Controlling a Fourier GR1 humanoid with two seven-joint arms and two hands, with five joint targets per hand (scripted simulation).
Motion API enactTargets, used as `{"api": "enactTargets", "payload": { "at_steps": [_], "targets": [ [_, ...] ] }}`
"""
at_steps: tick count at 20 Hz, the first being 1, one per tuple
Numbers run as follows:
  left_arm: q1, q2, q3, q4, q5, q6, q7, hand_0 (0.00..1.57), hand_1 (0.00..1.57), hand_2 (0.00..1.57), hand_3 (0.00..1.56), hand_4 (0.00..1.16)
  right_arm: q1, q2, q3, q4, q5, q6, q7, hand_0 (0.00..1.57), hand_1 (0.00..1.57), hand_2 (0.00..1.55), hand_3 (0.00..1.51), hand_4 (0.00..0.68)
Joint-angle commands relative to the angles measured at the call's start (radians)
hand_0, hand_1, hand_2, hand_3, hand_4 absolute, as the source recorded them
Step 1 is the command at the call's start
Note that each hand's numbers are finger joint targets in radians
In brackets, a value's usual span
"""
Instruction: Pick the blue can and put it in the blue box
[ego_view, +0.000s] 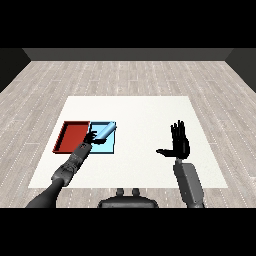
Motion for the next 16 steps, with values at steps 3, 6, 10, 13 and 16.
{"api": "enactTargets", "payload": {
  "at_steps": [3, 6, 10, 13, 16],
  "targets": [
    [0.064, -0.012, 0.021, 0.02, 0.003, 0.143, -0.043, 0.0, 0.0, 0.0, 0.0, 0.0, 0.022, -0.011, -0.032, -0.025, -0.037, 0.039, -0.001, 0.0, 0.0, 0.0, 0.0, 0.0],
    [0.046, 0.013, 0.101, -0.065, 0.074, 0.264, -0.148, 0.0, 0.0, 0.0, 0.0, 0.0, 0.021, 0.007, -0.01, -0.018, -0.018, 0.029, -0.008, 0.0, 0.0, 0.0, 0.0, 0.0],
    [0.098, -0.004, 0.173, -0.251, 0.135, 0.334, -0.409, 0.0, 0.0, 0.0, 0.0, 0.0, -0.01, 0.007, -0.018, -0.024, -0.021, 0.009, 0.019, 0.0, 0.0, 0.0, 0.0, 0.0],
    [0.117, -0.012, 0.181, -0.388, 0.159, 0.177, -0.55, 0.0, 0.0, 0.0, 0.0, 0.0, -0.022, 0.001, -0.008, -0.033, -0.032, 0.023, 0.045, 0.0, 0.0, 0.0, 0.0, 0.0],
    [0.228, -0.046, 0.159, -0.518, 0.165, 0.114, -0.691, 0.0, 0.0, 0.0, 0.0, 0.0, 0.025, -0.023, -0.011, 0.005, -0.011, 0.056, 0.016, 0.0, 0.0, 0.0, 0.0, 0.0]
  ]
}}
